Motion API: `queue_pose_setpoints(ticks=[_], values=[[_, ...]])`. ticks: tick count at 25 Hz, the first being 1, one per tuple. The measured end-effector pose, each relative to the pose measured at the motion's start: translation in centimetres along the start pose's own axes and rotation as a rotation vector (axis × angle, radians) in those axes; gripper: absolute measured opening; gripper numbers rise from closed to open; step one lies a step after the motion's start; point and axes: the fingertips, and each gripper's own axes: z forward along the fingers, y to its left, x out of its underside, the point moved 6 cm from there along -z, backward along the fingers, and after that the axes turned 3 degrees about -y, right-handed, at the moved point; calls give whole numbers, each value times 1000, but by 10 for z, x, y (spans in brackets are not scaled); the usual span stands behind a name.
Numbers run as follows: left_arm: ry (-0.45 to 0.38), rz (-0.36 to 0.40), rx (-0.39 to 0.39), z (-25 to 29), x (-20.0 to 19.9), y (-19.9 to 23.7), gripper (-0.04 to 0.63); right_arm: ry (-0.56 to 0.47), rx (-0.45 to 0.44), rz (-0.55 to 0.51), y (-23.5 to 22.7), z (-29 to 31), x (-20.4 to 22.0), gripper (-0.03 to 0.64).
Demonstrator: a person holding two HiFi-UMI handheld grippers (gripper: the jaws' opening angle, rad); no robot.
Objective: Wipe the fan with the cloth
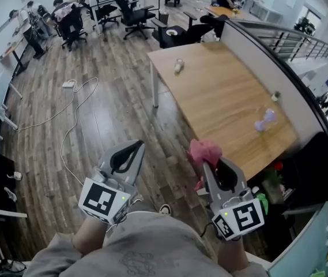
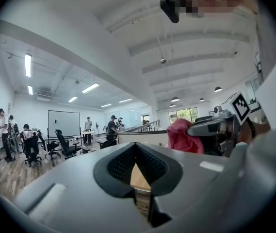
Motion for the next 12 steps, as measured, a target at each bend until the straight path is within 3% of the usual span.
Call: queue_pose_setpoints(ticks=[4,6,8,12], values=[[16,-29,-61,0,1,1,5,6,3,21,-4,1,5,84],[38,-14,-73,2,3,-2,147,8,-3,20,-4,2,7,84],[46,-18,-59,6,4,-4,222,9,-11,15,-4,6,6,84],[48,-38,-42,16,8,-1,237,15,-11,19,-11,14,5,84]])
